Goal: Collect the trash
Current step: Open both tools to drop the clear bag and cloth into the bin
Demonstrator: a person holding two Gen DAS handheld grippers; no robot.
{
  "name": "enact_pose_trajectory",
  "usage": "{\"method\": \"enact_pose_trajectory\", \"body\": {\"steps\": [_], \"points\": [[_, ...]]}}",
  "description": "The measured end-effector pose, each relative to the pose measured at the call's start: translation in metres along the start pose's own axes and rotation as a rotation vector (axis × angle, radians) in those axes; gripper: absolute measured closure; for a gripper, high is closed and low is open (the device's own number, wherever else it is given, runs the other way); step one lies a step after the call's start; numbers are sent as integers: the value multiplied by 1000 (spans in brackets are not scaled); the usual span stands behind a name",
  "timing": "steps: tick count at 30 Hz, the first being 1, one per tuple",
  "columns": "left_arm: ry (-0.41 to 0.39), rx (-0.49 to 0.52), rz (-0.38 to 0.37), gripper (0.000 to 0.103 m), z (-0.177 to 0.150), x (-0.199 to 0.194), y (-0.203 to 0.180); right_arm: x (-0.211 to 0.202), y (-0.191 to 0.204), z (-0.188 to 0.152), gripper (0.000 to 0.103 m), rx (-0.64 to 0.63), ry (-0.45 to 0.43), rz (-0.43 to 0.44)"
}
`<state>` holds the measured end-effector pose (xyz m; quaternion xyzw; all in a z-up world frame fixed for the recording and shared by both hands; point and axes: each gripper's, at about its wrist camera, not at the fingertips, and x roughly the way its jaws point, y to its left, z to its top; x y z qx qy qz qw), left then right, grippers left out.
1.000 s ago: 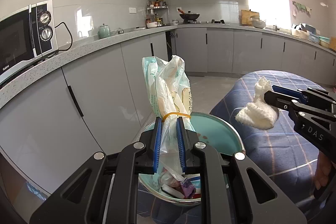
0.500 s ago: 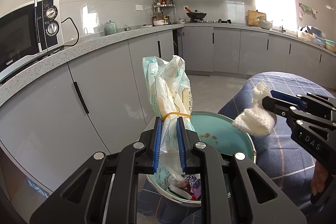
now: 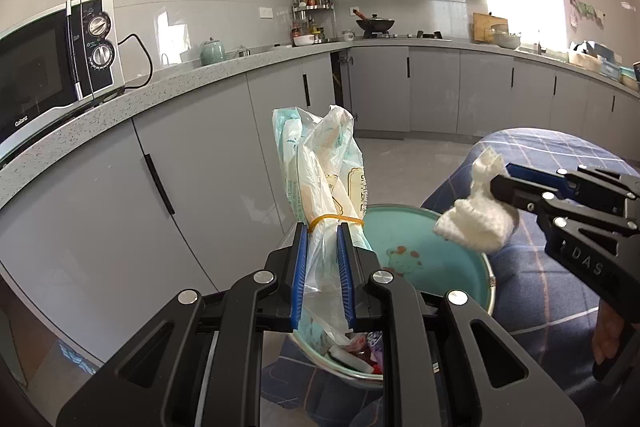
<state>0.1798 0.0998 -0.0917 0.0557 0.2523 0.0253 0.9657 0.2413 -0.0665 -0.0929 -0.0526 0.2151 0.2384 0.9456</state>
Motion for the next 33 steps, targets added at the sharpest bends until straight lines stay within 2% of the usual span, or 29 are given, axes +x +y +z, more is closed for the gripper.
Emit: {"method": "enact_pose_trajectory", "body": {"steps": [7, 22, 23, 25, 28, 30, 33], "points": [[5, 8, 26, 87, -2, 2, 5, 10, 5, 0, 87, -5, 8, 8], [14, 9, 2, 84, -1, 6, 5, 23, 8, -2, 84, -12, 27, 5], [14, 9, 1, 83, -1, 6, 5, 24, 8, -2, 83, -13, 30, 6], [13, 9, -9, 75, -2, 6, 4, 25, 8, -3, 71, -16, 17, -9], [19, 21, -20, 70, -4, 8, 0, 28, 4, -3, 71, -4, 24, -21], [20, 25, -29, 59, -6, 9, -3, 26, 2, -4, 67, -1, 19, -32], [19, 29, -25, 56, -7, 10, -5, 23, -3, -6, 59, 8, 15, -41]]}}
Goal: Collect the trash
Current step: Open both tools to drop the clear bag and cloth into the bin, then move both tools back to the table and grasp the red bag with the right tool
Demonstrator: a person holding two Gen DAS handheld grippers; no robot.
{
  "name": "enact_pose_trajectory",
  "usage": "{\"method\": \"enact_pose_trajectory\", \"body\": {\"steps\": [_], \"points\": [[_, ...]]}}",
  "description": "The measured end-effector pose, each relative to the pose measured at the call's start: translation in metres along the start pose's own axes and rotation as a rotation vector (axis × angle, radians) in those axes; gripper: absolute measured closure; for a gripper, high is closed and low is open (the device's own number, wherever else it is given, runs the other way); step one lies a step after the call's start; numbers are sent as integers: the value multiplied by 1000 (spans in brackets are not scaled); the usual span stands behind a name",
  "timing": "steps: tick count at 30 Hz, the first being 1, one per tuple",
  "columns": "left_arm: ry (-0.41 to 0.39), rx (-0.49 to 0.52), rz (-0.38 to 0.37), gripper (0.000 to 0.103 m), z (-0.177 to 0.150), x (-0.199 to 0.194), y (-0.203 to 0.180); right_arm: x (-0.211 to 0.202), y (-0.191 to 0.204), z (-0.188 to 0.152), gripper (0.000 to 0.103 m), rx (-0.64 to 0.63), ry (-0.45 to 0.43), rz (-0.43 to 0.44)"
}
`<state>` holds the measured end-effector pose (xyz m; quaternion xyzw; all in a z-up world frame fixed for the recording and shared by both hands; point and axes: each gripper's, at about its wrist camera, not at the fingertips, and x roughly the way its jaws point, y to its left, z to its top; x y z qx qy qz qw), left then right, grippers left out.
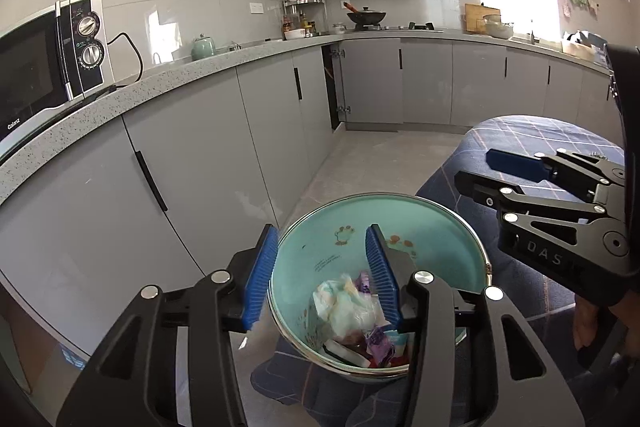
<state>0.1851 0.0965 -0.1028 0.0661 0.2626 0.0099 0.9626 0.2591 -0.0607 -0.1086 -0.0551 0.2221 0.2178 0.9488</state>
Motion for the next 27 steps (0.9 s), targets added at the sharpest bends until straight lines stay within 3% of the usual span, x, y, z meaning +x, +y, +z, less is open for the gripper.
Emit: {"method": "enact_pose_trajectory", "body": {"steps": [14, 18, 22, 27], "points": [[1, 15, 20, 37, -2, 0, -5, -18, -10, -10, 49, 27, 30, -37], [3, 23, 17, 37, -1, -1, -9, -33, -19, -10, 46, 26, 40, -67], [-4, 31, 12, 28, 0, -3, -16, -52, -32, -12, 43, 44, 43, -107], [-7, 48, -15, 28, 2, -5, -31, -72, -54, -20, 40, 77, 52, -161]]}}
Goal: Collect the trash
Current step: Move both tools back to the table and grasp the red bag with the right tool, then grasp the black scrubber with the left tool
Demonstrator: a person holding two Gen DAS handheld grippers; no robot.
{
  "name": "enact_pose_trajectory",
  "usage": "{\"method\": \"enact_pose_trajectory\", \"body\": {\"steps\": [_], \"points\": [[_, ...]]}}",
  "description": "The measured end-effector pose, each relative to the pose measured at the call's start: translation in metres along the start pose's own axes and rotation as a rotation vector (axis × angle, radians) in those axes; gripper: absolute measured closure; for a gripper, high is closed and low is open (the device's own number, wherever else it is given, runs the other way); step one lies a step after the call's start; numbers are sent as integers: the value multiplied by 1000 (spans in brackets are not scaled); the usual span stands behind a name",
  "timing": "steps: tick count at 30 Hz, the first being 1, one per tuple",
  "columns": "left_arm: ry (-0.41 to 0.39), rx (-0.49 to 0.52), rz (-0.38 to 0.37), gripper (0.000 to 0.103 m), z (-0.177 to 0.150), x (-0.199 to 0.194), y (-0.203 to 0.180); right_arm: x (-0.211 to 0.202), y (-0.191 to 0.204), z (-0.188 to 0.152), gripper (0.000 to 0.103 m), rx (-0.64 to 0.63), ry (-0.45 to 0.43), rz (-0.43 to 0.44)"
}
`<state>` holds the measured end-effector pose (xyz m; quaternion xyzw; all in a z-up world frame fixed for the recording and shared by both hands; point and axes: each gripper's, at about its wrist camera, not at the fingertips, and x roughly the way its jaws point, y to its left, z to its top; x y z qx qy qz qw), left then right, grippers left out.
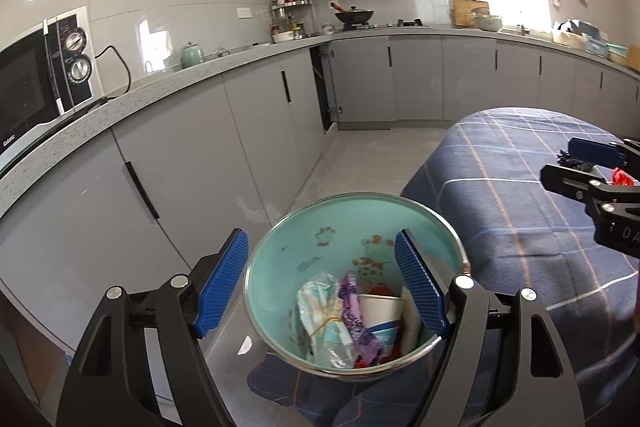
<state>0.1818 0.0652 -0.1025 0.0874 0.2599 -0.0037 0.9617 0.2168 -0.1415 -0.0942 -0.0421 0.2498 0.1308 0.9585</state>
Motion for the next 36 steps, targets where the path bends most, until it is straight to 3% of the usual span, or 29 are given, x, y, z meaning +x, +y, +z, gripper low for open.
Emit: {"method": "enact_pose_trajectory", "body": {"steps": [4, 16, 26, 29, 30, 31, 36], "points": [[-4, 11, -22, 23, 4, 1, -13, -11, -21, -10, 38, 26, 20, -48], [-15, 72, -166, 20, 14, 11, -88, -39, -124, -56, 36, 211, 125, -315], [1, 108, -232, 19, 24, 28, -136, -13, -157, -79, 38, 330, 272, -281], [10, 115, -247, 19, 29, 32, -146, -3, -163, -83, 65, 359, 331, -221], [15, 116, -258, 19, 31, 34, -149, -1, -165, -85, 83, 363, 343, -203], [17, 117, -265, 19, 34, 35, -152, -1, -165, -84, 86, 361, 341, -195], [30, 152, -311, 19, 49, 40, -175, -25, -170, -77, 87, 312, 273, -239]]}}
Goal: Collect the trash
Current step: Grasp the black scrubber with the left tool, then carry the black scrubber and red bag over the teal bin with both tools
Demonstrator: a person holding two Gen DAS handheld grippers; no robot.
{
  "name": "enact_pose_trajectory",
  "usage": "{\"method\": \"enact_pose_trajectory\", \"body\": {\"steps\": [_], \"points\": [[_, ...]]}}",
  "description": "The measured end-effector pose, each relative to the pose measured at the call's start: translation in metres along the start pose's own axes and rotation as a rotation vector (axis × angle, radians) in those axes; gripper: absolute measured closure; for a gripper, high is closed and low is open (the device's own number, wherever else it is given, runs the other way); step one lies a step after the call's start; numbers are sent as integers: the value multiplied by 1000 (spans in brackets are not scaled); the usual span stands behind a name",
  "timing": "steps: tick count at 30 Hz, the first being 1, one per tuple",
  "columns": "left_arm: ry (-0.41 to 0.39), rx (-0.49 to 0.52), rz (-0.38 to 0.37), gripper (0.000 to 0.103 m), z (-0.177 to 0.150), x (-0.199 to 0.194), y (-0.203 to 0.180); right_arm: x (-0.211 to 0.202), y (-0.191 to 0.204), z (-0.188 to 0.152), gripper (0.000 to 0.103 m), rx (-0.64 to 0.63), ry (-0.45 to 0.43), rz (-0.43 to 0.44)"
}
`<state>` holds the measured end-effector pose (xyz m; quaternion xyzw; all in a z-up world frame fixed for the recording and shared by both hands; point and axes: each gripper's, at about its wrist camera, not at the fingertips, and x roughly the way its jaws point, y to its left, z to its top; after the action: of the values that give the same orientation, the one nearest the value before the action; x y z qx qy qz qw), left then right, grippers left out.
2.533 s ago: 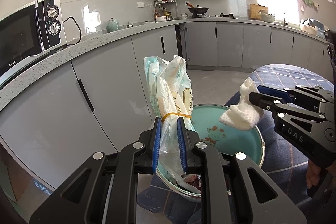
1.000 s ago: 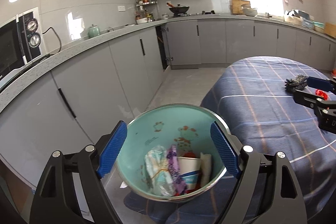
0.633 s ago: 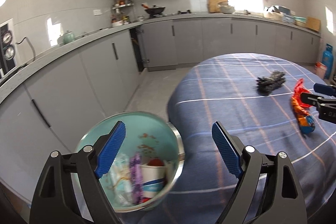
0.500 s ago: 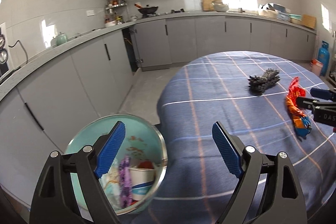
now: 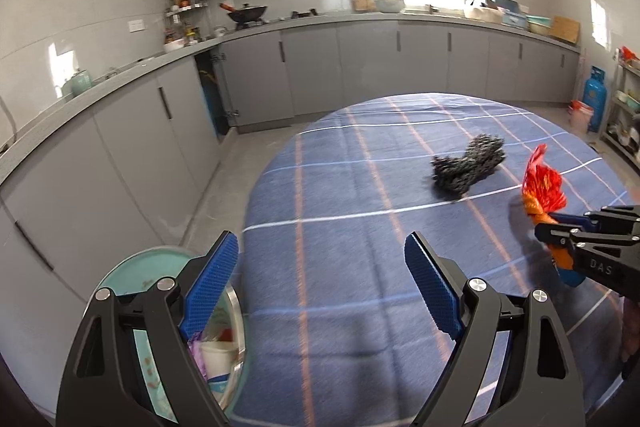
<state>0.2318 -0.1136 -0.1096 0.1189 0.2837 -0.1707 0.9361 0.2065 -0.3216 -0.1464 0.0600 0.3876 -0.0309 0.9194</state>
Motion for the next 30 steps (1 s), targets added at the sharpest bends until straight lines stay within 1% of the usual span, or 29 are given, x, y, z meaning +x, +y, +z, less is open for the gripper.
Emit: {"method": "enact_pose_trajectory", "body": {"steps": [4, 7, 12, 15, 16, 18, 20, 21, 23, 24, 25, 26, 27, 29, 30], "points": [[2, 45, -40, 19, 22, 15, -23, -7, -23, 12, 87, 14, -51, -55], [0, 87, -79, 19, 42, 30, -47, -2, -43, 23, 87, 41, -66, -76], [14, 175, -125, 19, 62, 70, -83, 8, -69, 39, 87, 77, -89, -102], [45, 201, -176, 19, 69, 98, -101, 14, -76, 42, 87, 83, -88, -106], [66, 212, -184, 19, 70, 111, -106, 16, -78, 43, 87, 85, -85, -106], [92, 234, -191, 20, 69, 127, -114, 19, -80, 44, 87, 87, -80, -101], [129, 234, -225, 21, 67, 138, -119, 20, -81, 44, 87, 88, -77, -98], [150, 230, -247, 24, 66, 142, -121, 22, -81, 44, 87, 89, -72, -94], [188, 242, -282, 60, 62, 148, -124, 25, -79, 45, 87, 90, -67, -92], [205, 252, -302, 62, 59, 149, -127, 28, -79, 45, 87, 95, -59, -88], [195, 261, -305, 72, 58, 146, -127, 30, -79, 46, 87, 100, -54, -81], [188, 270, -309, 79, 57, 142, -128, 30, -78, 47, 87, 103, -56, -77], [185, 275, -306, 81, 57, 138, -128, 31, -75, 49, 87, 95, -59, -83], [180, 280, -301, 90, 55, 130, -126, 32, -71, 51, 87, 90, -55, -77], [176, 281, -299, 90, 54, 127, -124, 33, -70, 51, 87, 89, -54, -72]]}}
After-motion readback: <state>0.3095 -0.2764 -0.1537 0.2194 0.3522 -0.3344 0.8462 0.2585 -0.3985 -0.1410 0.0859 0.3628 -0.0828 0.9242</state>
